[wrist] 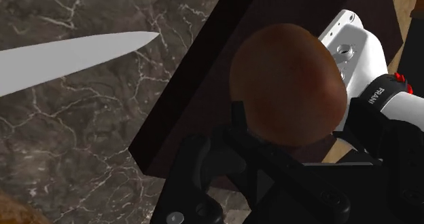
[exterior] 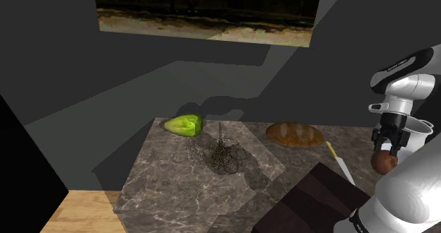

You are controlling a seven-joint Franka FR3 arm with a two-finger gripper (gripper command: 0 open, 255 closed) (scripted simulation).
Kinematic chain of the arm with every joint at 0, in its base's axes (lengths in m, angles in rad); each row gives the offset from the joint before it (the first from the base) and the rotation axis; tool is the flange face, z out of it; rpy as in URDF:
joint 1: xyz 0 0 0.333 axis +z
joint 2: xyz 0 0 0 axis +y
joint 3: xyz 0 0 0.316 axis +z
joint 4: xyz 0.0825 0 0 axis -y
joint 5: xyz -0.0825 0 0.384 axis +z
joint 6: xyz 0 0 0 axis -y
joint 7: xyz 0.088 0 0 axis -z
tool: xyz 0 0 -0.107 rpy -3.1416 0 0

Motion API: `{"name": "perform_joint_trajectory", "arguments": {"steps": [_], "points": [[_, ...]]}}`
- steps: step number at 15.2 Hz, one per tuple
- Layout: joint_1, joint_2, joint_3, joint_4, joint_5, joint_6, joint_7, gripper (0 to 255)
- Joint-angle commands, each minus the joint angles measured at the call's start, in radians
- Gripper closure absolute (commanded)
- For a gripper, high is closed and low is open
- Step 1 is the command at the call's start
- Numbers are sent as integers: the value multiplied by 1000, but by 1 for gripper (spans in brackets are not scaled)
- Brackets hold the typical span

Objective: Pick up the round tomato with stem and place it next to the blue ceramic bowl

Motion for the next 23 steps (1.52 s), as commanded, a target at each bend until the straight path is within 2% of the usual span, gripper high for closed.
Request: {"name": "perform_joint_trajectory", "arguments": {"steps": [1, 5, 9, 14, 19, 23], "points": [[-23, 62, -27, 39, 9, 8, -71, 255], [-91, 166, -68, 111, 19, 18, -207, 255], [-183, 289, -83, 200, 51, 27, -347, 255], [-331, 444, -68, 337, 102, 26, -506, 255], [-507, 600, -31, 519, 153, 4, -644, 255], [-522, 630, -11, 504, 173, 44, -643, 255]]}}
